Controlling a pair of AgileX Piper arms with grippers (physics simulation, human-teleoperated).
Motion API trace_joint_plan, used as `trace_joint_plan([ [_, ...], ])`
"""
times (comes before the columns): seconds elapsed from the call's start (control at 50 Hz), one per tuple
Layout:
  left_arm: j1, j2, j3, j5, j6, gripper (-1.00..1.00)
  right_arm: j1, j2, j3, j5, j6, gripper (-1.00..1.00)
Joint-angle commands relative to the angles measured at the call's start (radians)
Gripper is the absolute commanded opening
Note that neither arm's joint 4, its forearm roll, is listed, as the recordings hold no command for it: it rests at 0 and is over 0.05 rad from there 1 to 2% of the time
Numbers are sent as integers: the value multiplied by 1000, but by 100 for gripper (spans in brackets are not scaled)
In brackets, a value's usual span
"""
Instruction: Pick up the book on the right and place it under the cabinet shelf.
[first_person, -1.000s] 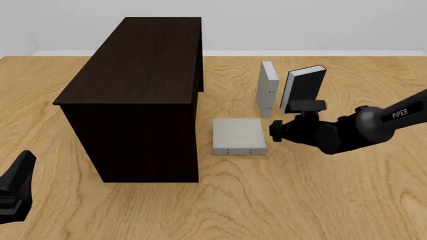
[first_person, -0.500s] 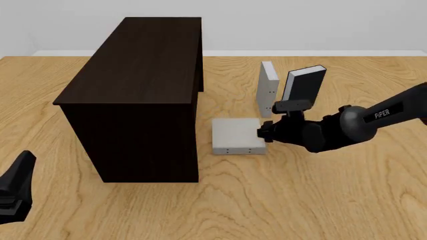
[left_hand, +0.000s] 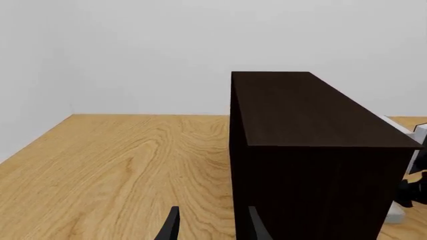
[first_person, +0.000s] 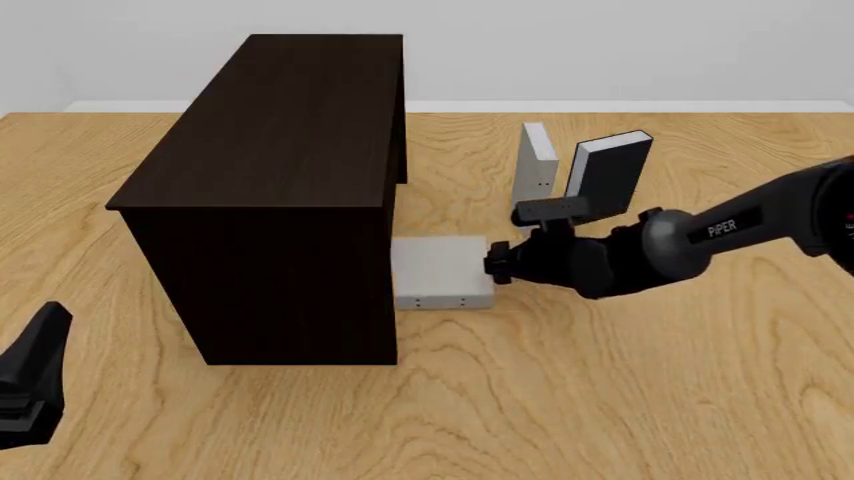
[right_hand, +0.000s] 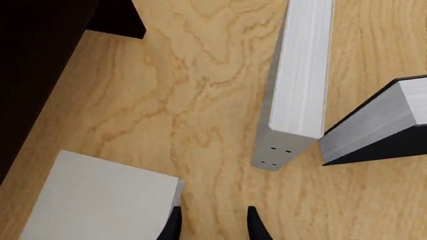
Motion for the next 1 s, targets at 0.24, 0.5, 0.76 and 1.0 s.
trace_joint_plan([
  [0.24,-17,11,0,-4,0,100,127,50,-99,1,238,100],
  [0.5,-17,12,0,-4,0,100,164,55,-130,13,241,100],
  [0.76,-17,5,0,3,0,100,207,56,-149,11,248,100],
  [1.0,-17,6,0,1,0,100,239,63,-175,16,253,100],
])
